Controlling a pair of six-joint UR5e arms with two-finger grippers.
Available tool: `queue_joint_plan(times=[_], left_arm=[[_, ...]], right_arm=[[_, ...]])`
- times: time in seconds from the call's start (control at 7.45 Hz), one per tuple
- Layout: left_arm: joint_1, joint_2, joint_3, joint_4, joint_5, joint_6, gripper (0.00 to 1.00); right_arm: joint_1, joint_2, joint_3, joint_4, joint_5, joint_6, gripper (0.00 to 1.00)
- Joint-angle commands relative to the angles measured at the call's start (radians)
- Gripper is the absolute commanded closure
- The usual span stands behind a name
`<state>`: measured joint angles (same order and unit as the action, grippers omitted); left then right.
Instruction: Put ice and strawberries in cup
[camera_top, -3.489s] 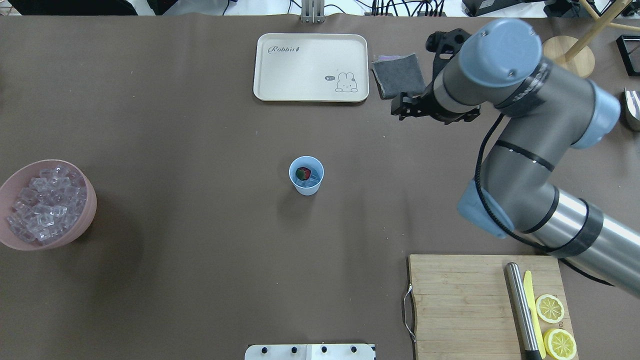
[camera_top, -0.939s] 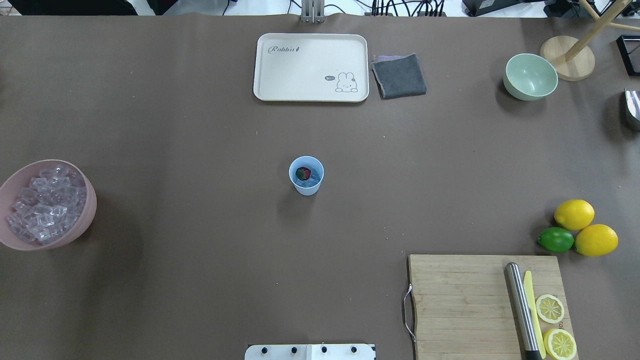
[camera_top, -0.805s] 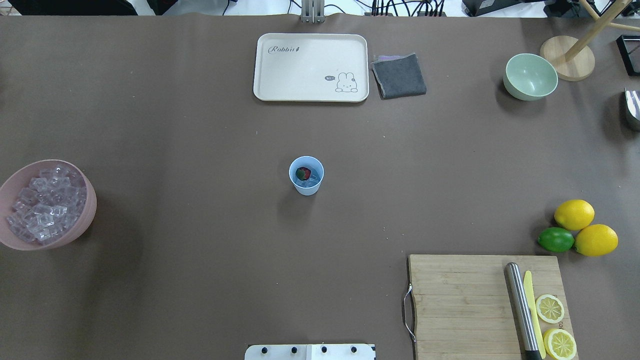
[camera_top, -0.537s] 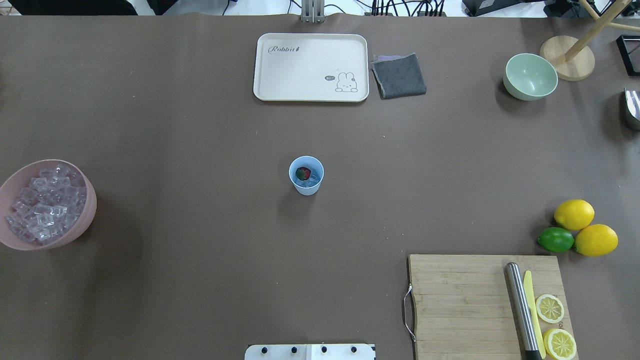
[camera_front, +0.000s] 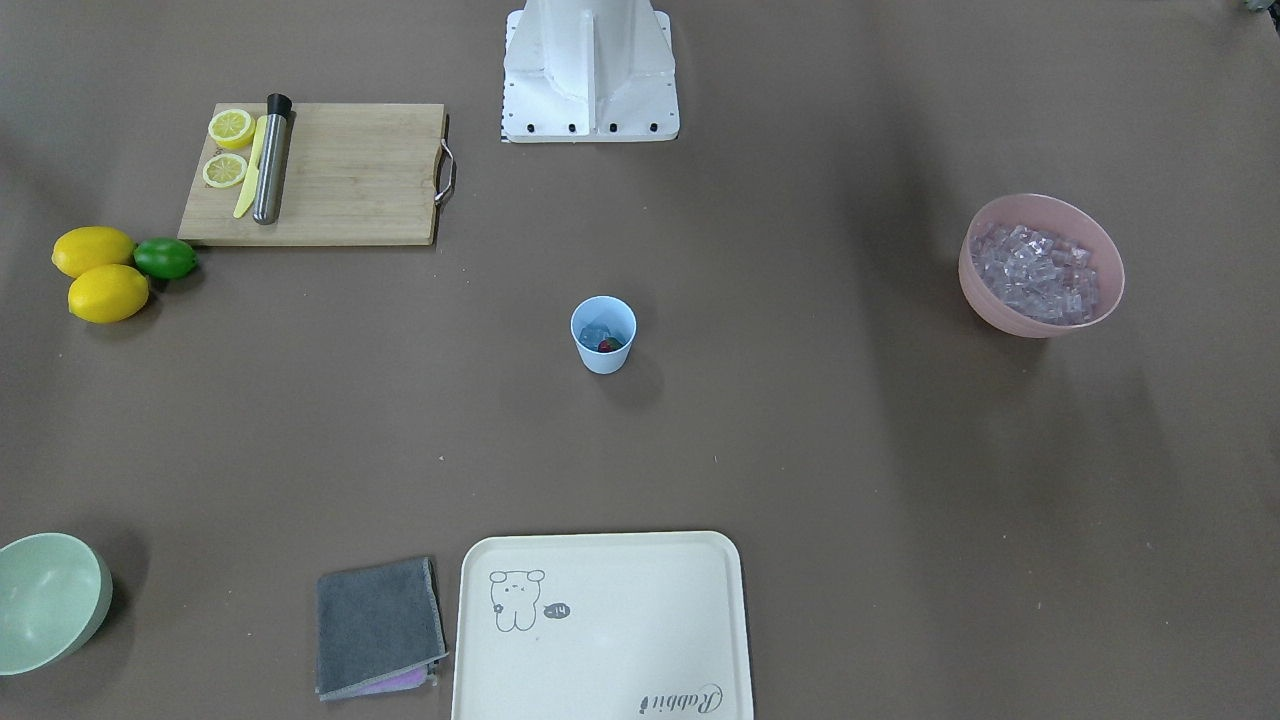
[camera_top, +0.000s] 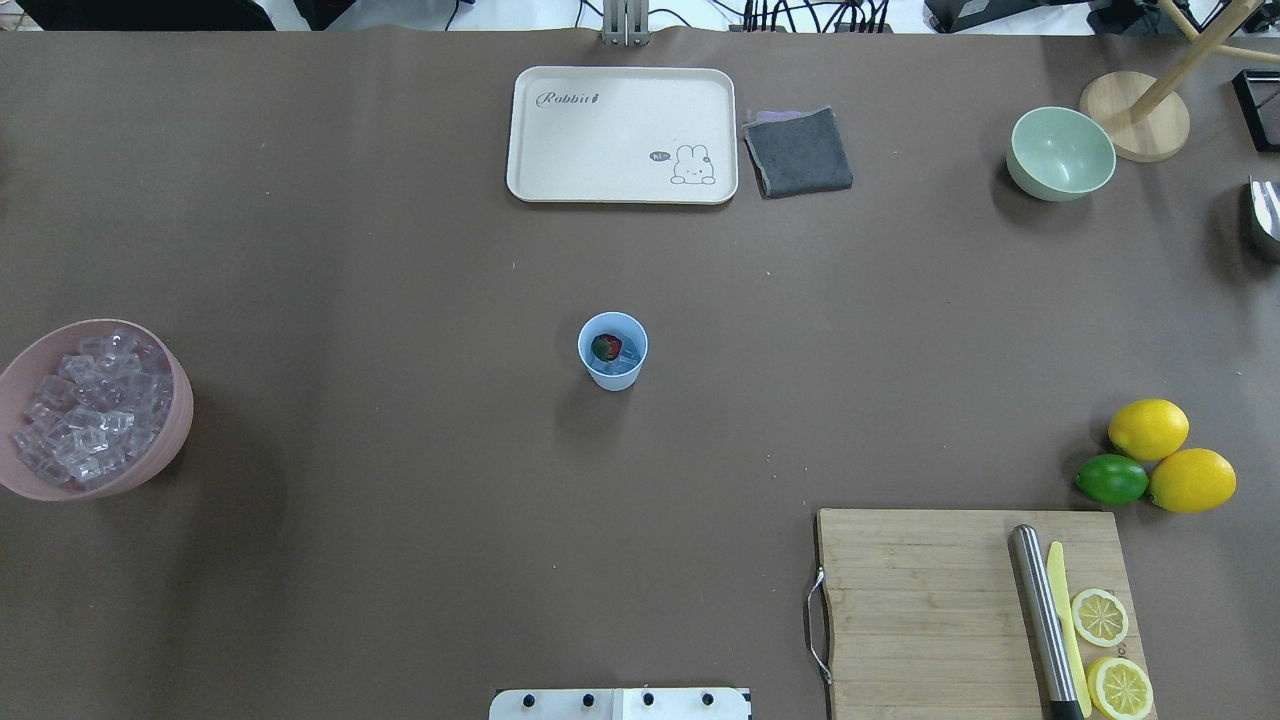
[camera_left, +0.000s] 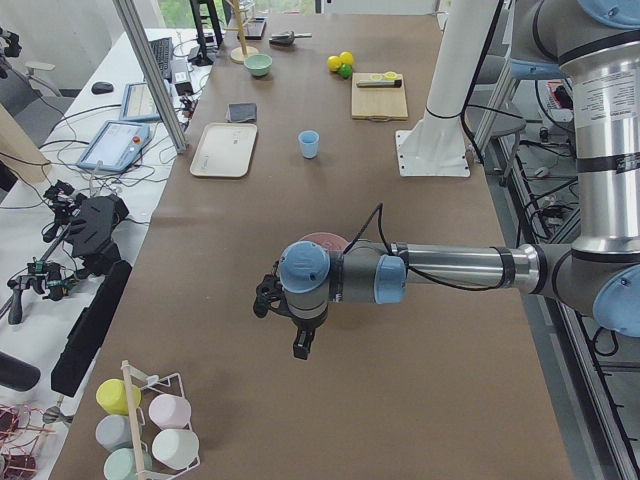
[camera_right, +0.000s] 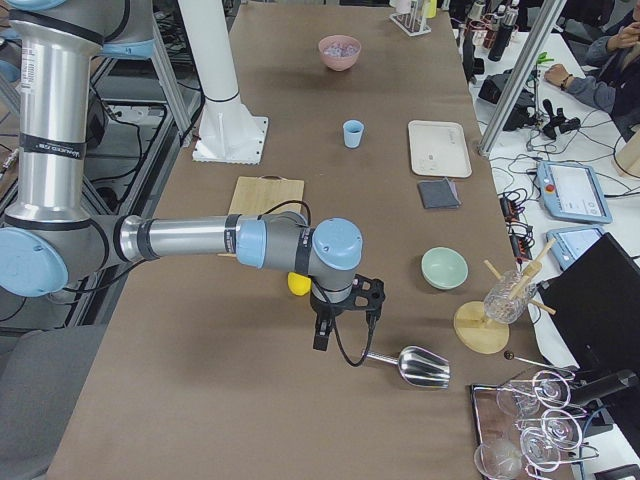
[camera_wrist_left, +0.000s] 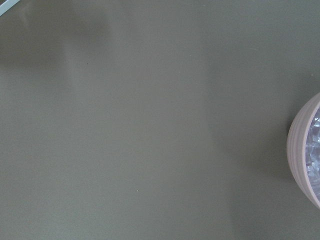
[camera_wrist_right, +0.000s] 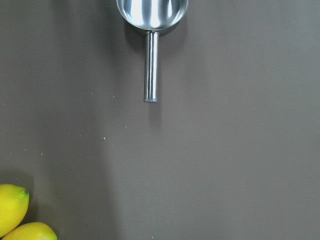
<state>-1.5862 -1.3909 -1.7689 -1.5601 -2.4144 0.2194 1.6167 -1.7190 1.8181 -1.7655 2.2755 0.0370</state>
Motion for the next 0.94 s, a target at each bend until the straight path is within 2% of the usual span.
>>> queue_joint_plan(times=[0.0, 0.81], left_arm=[[0.000, 0.000, 0.002, 0.005, 0.005, 0.000, 0.01], [0.002, 0.000, 0.014, 0.018, 0.009, -0.002, 0.01]], right_arm=[[0.000, -0.007, 0.001, 0.000, -0.016, 0.000, 0.00], [0.000, -0.007, 0.007, 0.000, -0.017, 0.000, 0.00]])
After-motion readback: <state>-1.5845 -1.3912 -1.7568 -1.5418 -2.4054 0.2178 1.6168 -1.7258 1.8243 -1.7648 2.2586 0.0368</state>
